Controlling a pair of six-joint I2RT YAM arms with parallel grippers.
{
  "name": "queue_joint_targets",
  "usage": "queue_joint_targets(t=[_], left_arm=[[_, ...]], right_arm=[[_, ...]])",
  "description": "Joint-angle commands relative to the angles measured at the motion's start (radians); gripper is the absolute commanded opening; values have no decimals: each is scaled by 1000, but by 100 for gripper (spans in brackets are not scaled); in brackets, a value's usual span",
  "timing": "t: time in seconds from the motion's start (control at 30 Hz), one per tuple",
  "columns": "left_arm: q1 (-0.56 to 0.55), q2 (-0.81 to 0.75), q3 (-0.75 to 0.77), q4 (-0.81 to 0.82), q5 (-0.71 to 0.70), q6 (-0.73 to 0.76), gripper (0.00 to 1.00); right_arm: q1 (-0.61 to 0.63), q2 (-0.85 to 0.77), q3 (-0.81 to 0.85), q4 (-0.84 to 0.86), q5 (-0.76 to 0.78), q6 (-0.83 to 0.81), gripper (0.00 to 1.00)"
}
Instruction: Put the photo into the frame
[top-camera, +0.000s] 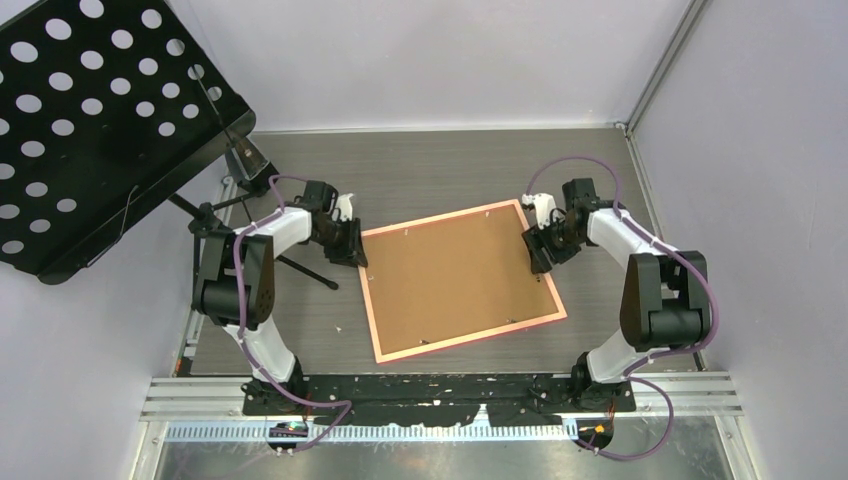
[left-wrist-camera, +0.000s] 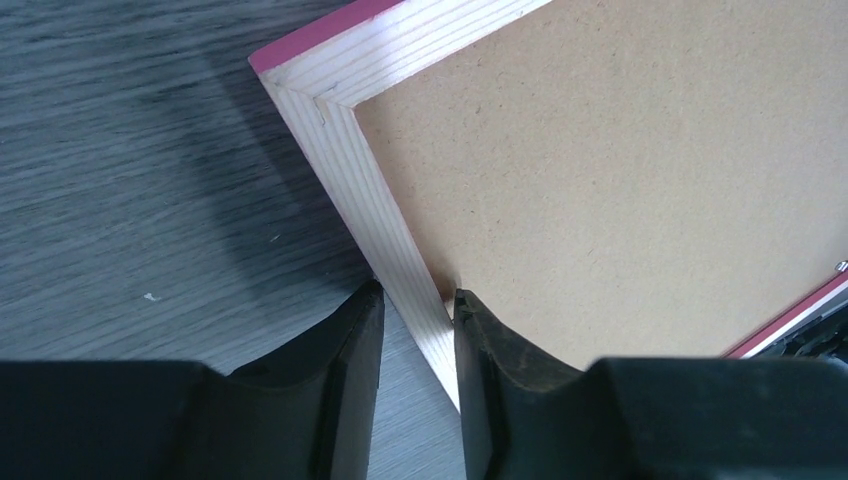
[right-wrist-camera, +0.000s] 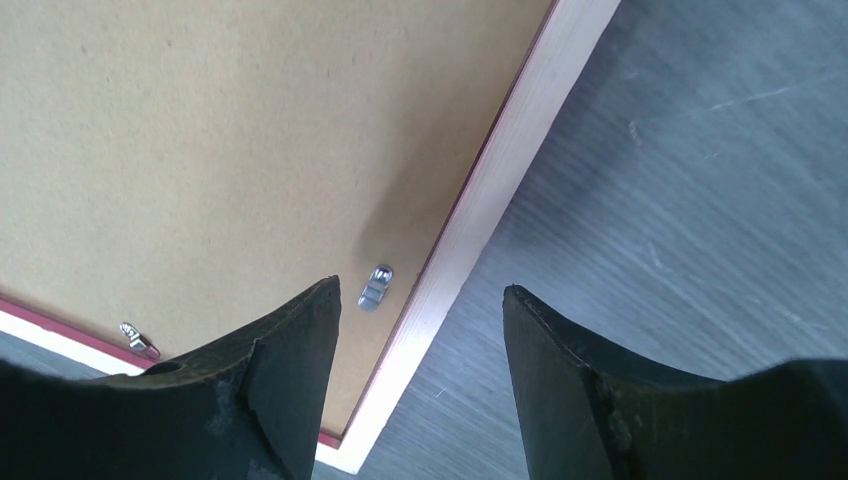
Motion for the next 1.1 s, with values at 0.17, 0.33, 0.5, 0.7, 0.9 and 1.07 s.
queue_joint_targets(t=[0.17,0.33,0.5,0.7,0.9,1.07], left_arm=[[3,27,12,9,16,-2,27],[3,29,13,9,18,-2,26],[3,30,13,9,19,-2,25],[3,30,15,9,18,-2,25],[3,30,15,9,19,-2,24],[2,30,15,9,18,-2,24]], right_arm=[[-2,-51,-58,15,19,-40,66],[-2,-26,-60,19,5,-41,65],[-2,2,-53,28,8,-41,63],[-2,22,-47,28,3,-39,61],[-3,26,-50,35,10,-36,58],[-3,31,-43,35,13,-37,45]])
